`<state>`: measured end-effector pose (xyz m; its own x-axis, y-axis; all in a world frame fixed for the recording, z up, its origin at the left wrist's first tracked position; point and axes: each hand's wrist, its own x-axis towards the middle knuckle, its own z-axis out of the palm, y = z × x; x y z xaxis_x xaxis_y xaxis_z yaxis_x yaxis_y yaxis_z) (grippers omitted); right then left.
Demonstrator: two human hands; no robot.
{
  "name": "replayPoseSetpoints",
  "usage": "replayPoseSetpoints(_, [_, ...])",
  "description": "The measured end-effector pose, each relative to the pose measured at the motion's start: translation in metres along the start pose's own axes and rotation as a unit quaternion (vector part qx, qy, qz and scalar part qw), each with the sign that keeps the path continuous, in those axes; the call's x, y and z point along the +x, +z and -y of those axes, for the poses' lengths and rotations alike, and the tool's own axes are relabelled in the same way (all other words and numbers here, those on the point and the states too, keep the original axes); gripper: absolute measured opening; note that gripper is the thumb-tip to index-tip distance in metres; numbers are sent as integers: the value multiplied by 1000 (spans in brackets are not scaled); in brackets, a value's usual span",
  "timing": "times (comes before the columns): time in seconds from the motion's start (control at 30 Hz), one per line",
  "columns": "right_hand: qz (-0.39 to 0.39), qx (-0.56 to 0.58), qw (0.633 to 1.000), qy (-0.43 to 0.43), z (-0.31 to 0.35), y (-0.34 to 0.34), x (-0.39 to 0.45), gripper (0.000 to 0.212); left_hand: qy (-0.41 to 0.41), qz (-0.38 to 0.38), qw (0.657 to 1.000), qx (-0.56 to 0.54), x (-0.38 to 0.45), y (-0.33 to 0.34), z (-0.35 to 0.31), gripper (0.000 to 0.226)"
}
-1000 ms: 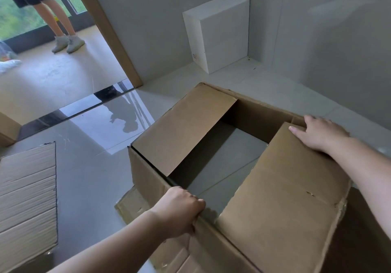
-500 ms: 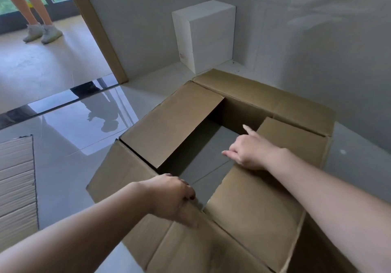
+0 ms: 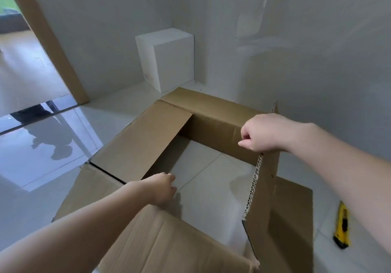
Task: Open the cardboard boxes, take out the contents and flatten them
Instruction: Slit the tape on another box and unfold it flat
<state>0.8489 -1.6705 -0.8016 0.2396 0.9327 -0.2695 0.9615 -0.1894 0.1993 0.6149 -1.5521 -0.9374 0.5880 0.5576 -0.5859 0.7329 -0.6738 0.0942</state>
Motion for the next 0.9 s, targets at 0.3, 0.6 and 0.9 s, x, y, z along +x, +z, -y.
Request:
replayPoseSetpoints(0.3, [147, -28, 980, 127, -47, 37, -10, 17, -23, -184, 982, 24, 10, -10, 25, 44])
replayPoseSetpoints(0.6, [87, -105, 949, 283, -79, 53, 7, 52, -78, -469, 876, 79, -12, -61, 98, 45])
replayPoseSetpoints(0.9, [29, 20, 893, 448, -112, 65, 7, 68, -339, -461, 776, -265, -27, -58, 170, 73])
